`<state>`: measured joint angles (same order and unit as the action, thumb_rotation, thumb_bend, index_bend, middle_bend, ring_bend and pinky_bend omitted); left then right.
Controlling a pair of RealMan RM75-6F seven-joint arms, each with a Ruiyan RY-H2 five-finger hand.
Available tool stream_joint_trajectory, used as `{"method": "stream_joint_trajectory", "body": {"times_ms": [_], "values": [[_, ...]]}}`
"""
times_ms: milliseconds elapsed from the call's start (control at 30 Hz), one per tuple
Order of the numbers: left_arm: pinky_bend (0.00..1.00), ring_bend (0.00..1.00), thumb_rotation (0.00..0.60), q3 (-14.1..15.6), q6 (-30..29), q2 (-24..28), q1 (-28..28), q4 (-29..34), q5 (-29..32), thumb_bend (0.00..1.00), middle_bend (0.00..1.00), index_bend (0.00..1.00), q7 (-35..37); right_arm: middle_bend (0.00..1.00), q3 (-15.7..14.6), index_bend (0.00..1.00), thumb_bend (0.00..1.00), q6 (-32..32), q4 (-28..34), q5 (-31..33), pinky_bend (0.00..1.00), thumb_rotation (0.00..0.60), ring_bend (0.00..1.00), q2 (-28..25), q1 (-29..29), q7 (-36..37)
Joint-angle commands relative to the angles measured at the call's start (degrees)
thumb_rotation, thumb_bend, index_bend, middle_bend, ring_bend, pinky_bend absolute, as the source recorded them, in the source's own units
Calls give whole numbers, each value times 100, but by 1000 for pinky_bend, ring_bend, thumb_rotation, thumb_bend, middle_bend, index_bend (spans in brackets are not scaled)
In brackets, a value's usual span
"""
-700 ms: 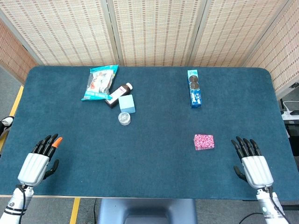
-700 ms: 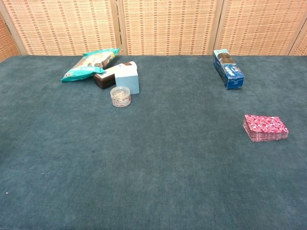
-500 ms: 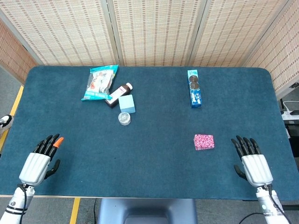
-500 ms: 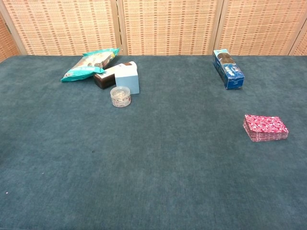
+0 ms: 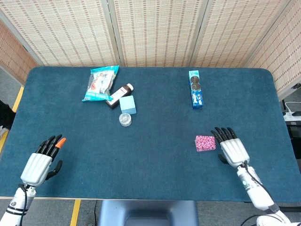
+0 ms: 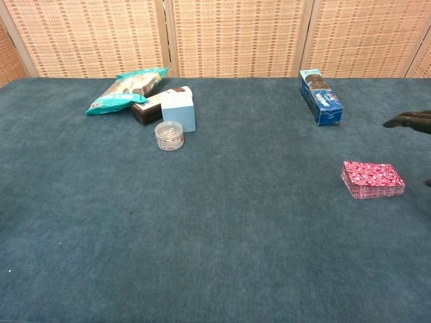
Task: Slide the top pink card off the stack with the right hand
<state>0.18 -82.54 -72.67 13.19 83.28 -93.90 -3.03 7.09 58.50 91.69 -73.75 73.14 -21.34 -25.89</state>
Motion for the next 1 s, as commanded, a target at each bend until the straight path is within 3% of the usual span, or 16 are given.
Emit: {"method": "stream_joint_trajectory", "body": {"times_ms": [33, 433, 1000], "values": [[175, 31, 600, 6, 8, 12, 3, 12, 3, 487, 0, 0, 6, 67, 155, 88, 266, -330, -124, 349, 0, 600, 0, 174, -319, -255], [174, 31, 600, 33, -105, 64, -29, 37, -71, 487, 0, 0, 113, 104, 18, 136, 266, -728, -640, 1210, 0, 600, 0, 690, -730, -655], [174, 32, 600, 39, -135, 76, -47, 58, -72, 485, 0, 0, 109, 150, -88, 230, 266, -765, -836, 1831, 0, 600, 0, 824, -1101, -900]]}}
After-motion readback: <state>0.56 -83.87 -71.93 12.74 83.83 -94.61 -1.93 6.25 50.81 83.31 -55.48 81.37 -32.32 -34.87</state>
